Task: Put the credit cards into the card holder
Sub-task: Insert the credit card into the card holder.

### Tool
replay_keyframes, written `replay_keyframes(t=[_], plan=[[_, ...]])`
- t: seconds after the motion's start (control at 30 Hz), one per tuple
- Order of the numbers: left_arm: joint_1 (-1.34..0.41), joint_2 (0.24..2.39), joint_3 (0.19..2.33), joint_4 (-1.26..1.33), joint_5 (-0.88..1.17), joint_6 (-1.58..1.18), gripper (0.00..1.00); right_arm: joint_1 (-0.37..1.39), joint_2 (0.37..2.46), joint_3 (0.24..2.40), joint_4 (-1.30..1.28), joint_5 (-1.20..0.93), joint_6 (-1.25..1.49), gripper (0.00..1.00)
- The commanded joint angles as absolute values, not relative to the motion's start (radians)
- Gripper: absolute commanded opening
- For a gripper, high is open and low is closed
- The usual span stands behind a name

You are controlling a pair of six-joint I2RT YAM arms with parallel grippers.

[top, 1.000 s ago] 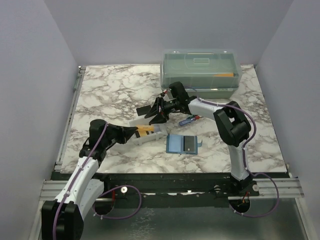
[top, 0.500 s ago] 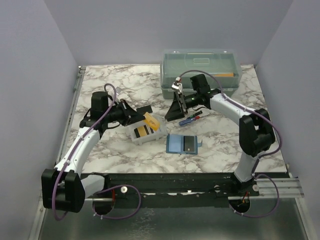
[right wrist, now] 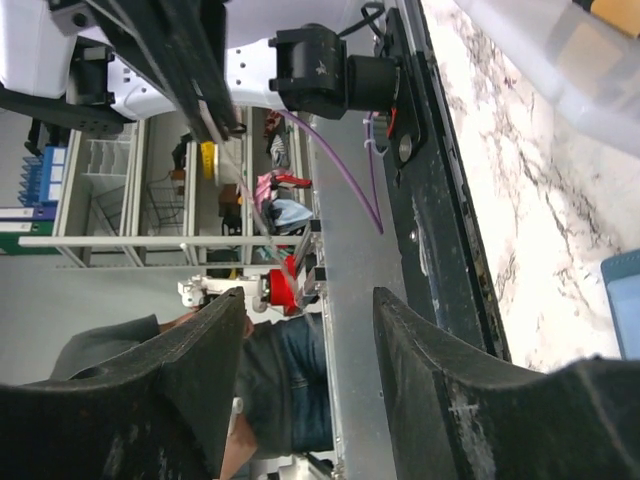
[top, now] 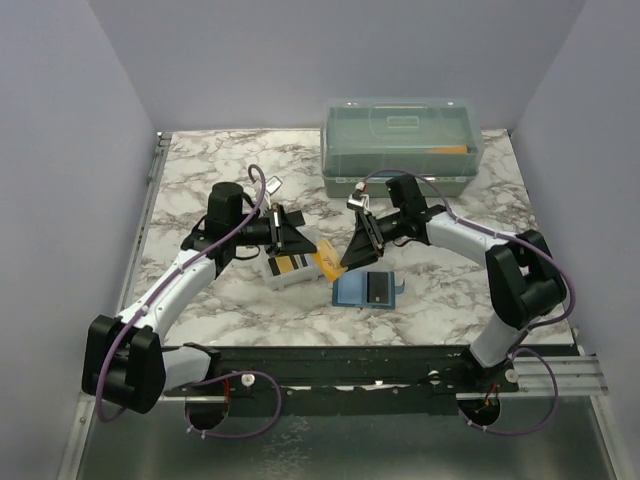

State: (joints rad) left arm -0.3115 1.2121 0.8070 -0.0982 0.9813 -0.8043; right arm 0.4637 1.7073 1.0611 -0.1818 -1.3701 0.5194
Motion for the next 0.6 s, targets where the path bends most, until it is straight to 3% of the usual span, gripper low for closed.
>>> replay_keyframes(t=[0.0,0.13,0.27,0.37,0.5,0.57], plan=[[-0.344,1.225,0.784,0.051,1.016,-0.862,0.00,0.468,1.657,1.012,-0.125,-1.386,0.558,0.54],[-0.371,1.246,0.788,0.050,0.997,-0.861,0.00,0.469,1.616,0.957,-0.016,-1.415,0.649,0.41],[-0.405,1.287,0.808,0.051,0.990,-0.851,0.00,0.469,1.584,0.910,0.065,-1.393,0.705,0.03],[-0.422,1.327,0.829,0.025,0.970,-0.838,0.00,0.468,1.552,0.890,-0.029,-1.254,0.681,0.00],[-0.437,1.391,0.942,-0.249,0.768,-0.713,0.44,0.468,1.519,0.863,-0.280,-0.892,0.608,0.00],[-0.458,1.423,0.987,-0.329,0.665,-0.653,0.55,0.466,1.495,0.817,-0.334,-0.733,0.586,0.00]])
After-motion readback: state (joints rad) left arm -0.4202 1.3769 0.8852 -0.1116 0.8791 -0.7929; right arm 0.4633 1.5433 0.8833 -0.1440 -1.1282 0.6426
